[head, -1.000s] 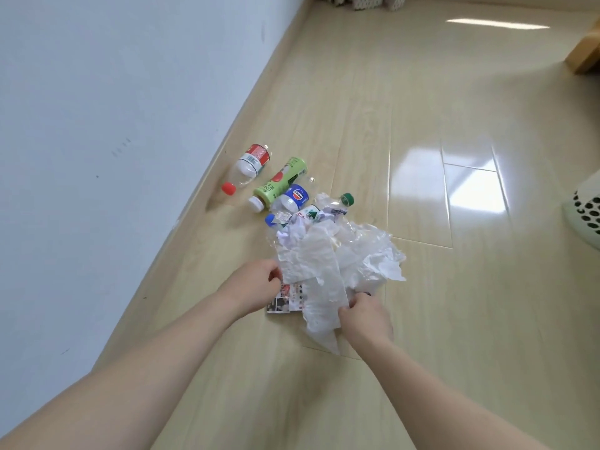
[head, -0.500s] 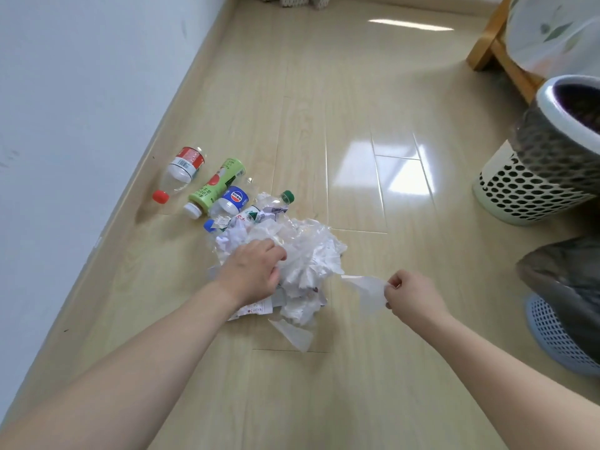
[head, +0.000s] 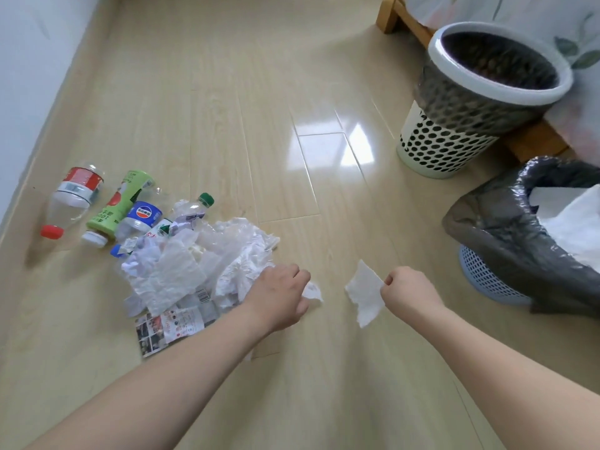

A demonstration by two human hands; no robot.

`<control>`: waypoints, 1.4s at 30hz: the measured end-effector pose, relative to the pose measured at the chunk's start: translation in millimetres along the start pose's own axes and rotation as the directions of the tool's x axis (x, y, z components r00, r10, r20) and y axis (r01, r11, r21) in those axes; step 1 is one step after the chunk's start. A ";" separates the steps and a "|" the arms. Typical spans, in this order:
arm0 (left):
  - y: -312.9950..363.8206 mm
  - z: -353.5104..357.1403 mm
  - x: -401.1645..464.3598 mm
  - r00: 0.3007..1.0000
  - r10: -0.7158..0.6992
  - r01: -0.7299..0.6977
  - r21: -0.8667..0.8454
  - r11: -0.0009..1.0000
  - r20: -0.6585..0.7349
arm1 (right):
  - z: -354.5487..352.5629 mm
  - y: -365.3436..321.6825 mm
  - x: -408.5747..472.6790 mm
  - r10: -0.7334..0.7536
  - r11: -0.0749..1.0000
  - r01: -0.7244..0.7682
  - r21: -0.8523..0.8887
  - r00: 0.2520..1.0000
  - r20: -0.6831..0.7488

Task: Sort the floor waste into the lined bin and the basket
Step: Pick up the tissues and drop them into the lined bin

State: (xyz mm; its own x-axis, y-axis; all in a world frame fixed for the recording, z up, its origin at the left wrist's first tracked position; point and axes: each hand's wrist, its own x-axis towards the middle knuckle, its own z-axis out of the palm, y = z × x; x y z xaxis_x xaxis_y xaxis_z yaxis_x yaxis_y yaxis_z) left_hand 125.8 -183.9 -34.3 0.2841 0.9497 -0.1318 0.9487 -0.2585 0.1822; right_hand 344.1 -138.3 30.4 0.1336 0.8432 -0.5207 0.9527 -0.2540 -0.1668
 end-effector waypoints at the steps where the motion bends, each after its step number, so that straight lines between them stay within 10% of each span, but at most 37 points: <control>1: 4.9 0.4 7.2 0.998 -0.027 0.025 0.043 0.999 0.057 | -1.0 8.8 1.8 0.018 1.000 -0.018 0.015 1.000 0.004; 6: 23.8 7.1 35.6 0.973 -0.077 0.041 0.165 0.985 0.218 | -9.5 44.8 9.8 0.058 0.996 -0.062 0.067 0.997 0.051; 13: 57.0 -32.7 67.6 0.928 -0.271 0.364 -0.464 0.807 0.256 | -102.7 57.4 13.1 -0.264 0.960 0.255 0.117 0.961 0.078; 17: 111.2 -95.1 104.0 0.968 -0.227 0.239 -0.654 0.718 0.105 | -200.8 73.1 20.4 -0.291 0.954 0.281 0.102 0.951 0.101; 23: 213.0 -175.6 164.8 0.976 -0.145 -0.005 -0.690 0.724 -0.160 | -294.7 146.9 64.1 -0.193 0.979 0.201 0.011 0.953 -0.233; 29: 311.5 -170.7 231.4 0.988 0.032 -0.096 -0.446 0.890 -0.148 | -276.0 226.4 95.4 -0.079 0.990 0.053 -0.130 0.977 -0.197; 32: 348.3 -134.8 264.3 0.974 0.226 -0.226 0.017 0.974 -0.028 | -248.2 259.3 112.9 -0.031 0.995 0.025 -0.094 0.997 -0.064; 35: 355.2 -111.9 279.1 0.938 0.289 -0.345 0.427 0.836 0.191 | -245.3 269.5 118.6 -0.021 0.997 0.028 -0.075 0.996 0.086; 42: 319.7 -161.9 271.1 0.961 0.252 -0.197 0.356 0.914 -0.114 | -304.0 230.9 111.7 -0.126 0.991 0.123 -0.053 0.990 -0.069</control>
State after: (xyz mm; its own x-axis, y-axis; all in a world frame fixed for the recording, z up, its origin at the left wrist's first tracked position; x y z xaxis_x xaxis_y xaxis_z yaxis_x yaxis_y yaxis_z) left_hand 483.6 19.6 146.0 0.4960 0.8678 0.0304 0.8601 -0.4862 -0.1541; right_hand 662.0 41.3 188.3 0.0311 0.8993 -0.4362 0.9751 -0.1231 -0.1844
